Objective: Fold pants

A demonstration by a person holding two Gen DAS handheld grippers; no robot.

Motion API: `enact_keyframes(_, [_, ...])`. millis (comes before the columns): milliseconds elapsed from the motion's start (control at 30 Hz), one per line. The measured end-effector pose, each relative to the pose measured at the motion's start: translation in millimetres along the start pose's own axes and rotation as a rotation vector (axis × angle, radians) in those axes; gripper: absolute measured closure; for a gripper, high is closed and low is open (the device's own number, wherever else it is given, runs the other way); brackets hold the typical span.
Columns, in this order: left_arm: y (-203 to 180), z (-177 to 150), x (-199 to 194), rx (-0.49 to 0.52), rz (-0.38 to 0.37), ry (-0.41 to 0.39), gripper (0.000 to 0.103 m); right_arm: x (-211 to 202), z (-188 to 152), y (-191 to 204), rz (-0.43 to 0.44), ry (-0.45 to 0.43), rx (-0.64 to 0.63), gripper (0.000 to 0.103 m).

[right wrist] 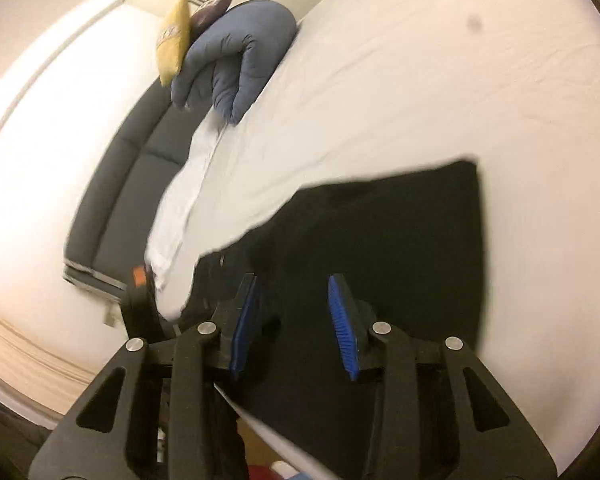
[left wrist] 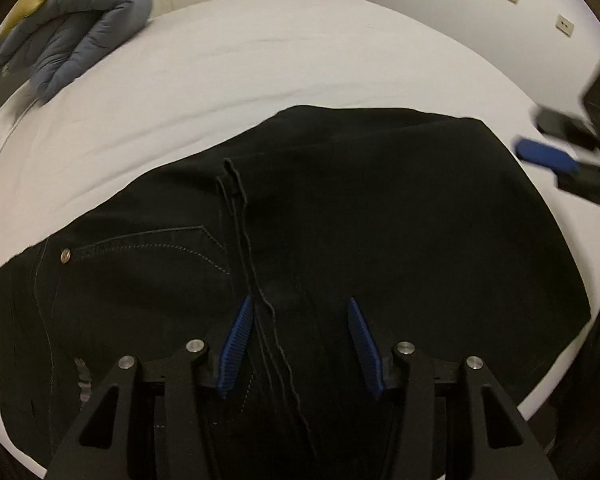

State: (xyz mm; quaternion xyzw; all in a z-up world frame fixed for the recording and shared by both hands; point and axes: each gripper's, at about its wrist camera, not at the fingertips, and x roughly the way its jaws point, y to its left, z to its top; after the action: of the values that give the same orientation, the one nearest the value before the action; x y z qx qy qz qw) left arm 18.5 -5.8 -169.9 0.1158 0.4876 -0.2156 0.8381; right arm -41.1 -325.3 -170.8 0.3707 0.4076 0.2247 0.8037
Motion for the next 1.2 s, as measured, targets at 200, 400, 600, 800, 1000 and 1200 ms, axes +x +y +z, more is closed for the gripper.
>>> enact_keyframes(200, [-9,5,3,0.002,0.014,0.021,0.049,28,51,-76,-0.054,0.040,0.105,0.071])
enact_keyframes(400, [-13,14,7,-0.003,0.021,0.023,0.049,49,33,-78,-0.052,0.086,0.051,0.071])
enact_keyframes(600, [-13,12,6,-0.009,0.020,0.022,0.049,32,-46,-47,-0.047,0.157,0.004,0.071])
enact_keyframes(800, [-13,11,6,-0.017,0.019,0.016,0.049,10,-107,-35,-0.017,0.152,0.043,0.071])
enact_keyframes(1000, [-13,10,7,-0.021,0.014,0.008,0.049,-10,-133,-11,-0.104,0.184,0.008,0.071])
enact_keyframes(1200, [-13,11,7,-0.023,0.009,0.006,0.049,-13,-94,19,-0.041,0.094,-0.012,0.067])
